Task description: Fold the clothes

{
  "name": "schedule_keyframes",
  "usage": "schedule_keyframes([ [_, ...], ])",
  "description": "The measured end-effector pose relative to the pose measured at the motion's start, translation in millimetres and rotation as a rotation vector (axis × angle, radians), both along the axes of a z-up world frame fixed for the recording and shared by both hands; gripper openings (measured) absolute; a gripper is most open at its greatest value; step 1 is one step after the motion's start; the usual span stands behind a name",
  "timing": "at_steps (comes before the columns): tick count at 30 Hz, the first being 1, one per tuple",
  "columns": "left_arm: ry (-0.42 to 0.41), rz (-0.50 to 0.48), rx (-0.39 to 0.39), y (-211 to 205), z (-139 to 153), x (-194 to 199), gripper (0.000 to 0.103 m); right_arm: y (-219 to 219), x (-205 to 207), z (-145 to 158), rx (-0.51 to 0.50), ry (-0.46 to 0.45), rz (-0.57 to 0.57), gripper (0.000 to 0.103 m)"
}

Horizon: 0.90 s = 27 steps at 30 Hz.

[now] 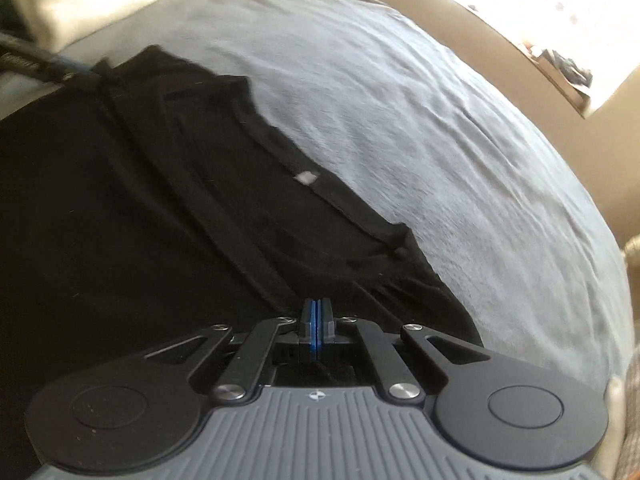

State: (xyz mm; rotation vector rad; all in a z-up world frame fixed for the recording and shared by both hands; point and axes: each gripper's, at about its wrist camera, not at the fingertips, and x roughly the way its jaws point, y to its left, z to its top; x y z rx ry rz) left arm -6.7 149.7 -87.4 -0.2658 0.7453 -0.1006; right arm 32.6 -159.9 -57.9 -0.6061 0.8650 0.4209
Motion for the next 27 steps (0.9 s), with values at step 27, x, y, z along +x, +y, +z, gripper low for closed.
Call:
schedule_keyframes([
  [27,0.007,-0.004,0.027,-3,0,1,0.04,-92,-15,2,-0.172,0.157,0.052,0.026],
])
